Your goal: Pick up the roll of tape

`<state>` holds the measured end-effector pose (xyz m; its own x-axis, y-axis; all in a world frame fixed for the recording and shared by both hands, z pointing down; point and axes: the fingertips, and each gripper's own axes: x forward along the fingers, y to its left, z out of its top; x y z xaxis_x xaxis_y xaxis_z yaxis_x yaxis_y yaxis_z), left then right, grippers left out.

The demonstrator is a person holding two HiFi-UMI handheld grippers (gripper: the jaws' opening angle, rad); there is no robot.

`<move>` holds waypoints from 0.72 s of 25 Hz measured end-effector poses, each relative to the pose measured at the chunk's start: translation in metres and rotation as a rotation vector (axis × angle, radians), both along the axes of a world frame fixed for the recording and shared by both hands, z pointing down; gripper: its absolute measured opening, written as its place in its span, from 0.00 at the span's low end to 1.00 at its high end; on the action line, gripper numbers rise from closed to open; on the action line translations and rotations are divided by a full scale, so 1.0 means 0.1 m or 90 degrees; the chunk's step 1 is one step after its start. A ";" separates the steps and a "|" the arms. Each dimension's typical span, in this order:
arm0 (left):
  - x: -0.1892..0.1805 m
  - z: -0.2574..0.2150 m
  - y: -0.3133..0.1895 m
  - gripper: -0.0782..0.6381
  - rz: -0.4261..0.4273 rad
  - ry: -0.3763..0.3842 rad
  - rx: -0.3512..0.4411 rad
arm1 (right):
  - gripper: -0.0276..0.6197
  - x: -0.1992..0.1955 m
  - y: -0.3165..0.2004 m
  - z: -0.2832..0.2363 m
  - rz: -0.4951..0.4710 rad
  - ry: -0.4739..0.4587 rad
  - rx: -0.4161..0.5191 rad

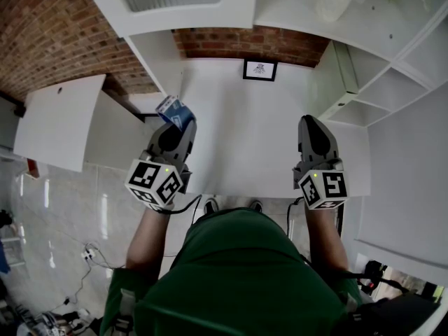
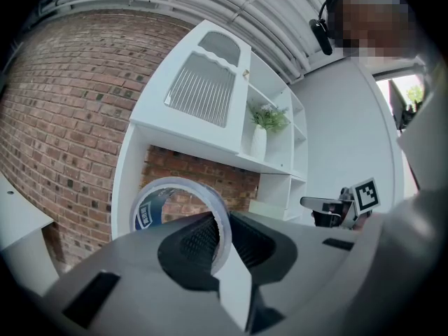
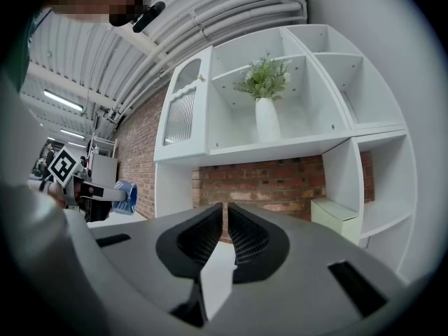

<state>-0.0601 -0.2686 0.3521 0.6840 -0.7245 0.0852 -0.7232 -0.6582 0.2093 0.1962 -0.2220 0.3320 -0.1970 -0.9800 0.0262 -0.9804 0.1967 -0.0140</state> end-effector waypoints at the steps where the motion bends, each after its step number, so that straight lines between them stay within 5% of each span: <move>1: 0.00 0.00 0.00 0.20 -0.001 -0.001 0.000 | 0.11 0.00 0.00 0.00 -0.001 0.001 0.000; 18: -0.05 0.04 0.01 0.20 0.005 0.002 -0.002 | 0.11 -0.05 0.04 0.00 0.005 0.003 0.001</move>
